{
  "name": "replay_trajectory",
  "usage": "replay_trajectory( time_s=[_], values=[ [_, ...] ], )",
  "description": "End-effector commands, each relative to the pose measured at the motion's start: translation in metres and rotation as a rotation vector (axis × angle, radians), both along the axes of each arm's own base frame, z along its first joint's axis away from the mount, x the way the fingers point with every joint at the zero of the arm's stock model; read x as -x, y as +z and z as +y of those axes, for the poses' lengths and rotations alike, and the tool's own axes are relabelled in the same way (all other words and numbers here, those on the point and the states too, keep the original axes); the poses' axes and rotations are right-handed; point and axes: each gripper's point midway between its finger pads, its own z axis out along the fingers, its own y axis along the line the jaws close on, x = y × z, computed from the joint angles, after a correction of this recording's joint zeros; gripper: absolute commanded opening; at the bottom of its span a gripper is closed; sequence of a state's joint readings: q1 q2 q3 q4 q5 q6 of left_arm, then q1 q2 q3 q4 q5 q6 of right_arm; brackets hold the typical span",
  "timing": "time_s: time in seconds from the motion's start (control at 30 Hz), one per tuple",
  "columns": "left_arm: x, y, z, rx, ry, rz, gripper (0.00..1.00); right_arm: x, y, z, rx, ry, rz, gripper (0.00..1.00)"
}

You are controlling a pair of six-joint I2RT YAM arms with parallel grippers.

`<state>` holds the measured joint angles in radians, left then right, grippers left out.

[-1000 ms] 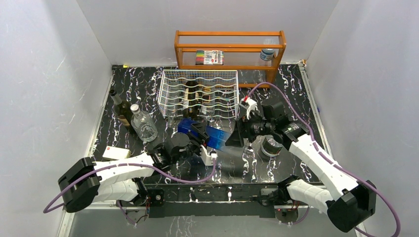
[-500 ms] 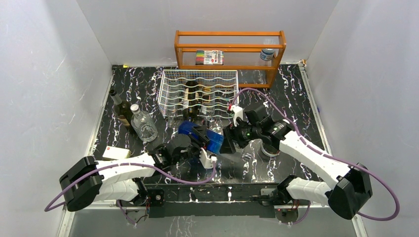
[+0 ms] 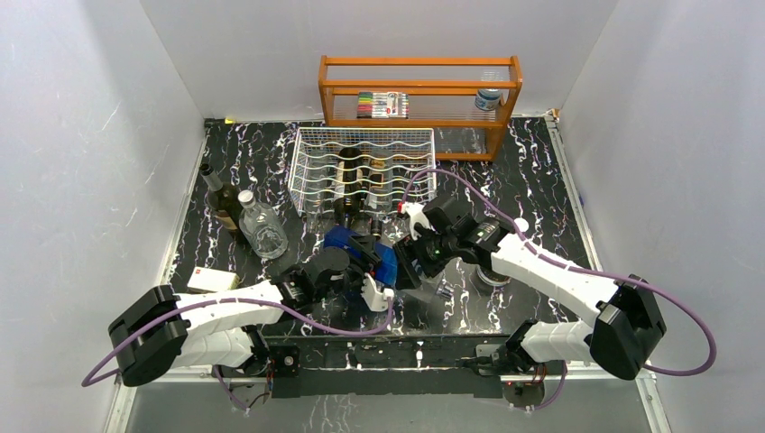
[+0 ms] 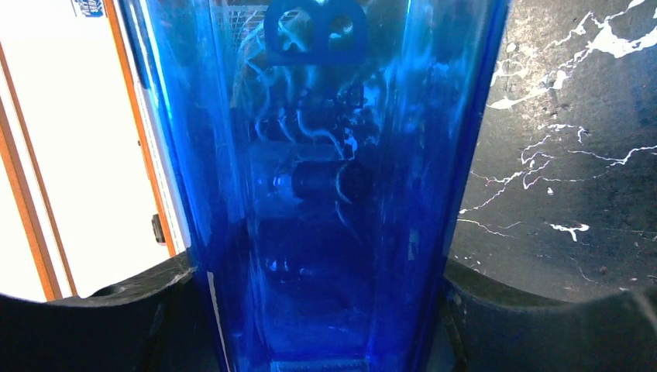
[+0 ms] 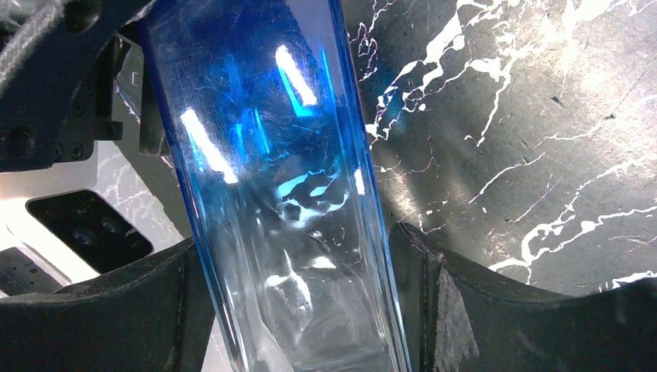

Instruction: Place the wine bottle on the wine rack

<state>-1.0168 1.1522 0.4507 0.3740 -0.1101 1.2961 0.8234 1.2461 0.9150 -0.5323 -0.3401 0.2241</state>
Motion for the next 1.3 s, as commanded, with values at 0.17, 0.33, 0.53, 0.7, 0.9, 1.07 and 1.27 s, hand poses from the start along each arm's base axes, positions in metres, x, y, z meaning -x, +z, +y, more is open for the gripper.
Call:
replay_trajectory(
  time_s=[0.17,0.33,0.53,0.7,0.9,1.07,1.27],
  values=[
    [-0.012,0.106,-0.019,0.353,0.026,-0.144,0.0,0.024,0.018,0.024,-0.086,0.152,0.016,0.84],
    [-0.009,0.114,-0.017,0.419,0.045,-0.095,0.0,0.01,0.018,0.02,-0.038,0.097,-0.03,0.55],
    [-0.009,0.117,-0.014,0.422,0.053,-0.101,0.0,0.022,0.009,0.014,-0.007,0.133,0.013,0.61],
    [-0.011,0.113,-0.013,0.418,0.068,-0.096,0.13,0.009,0.026,0.011,-0.017,0.059,-0.06,0.05],
    [-0.009,0.11,-0.011,0.471,0.079,-0.074,0.9,-0.009,0.048,-0.002,-0.025,-0.078,-0.172,0.0],
    [-0.007,0.112,-0.011,0.502,0.09,-0.033,0.98,-0.013,0.064,-0.019,-0.022,-0.154,-0.232,0.0],
    [0.004,0.124,-0.013,0.529,0.054,0.048,0.98,-0.015,0.07,-0.035,0.004,-0.247,-0.237,0.0]
  ],
)
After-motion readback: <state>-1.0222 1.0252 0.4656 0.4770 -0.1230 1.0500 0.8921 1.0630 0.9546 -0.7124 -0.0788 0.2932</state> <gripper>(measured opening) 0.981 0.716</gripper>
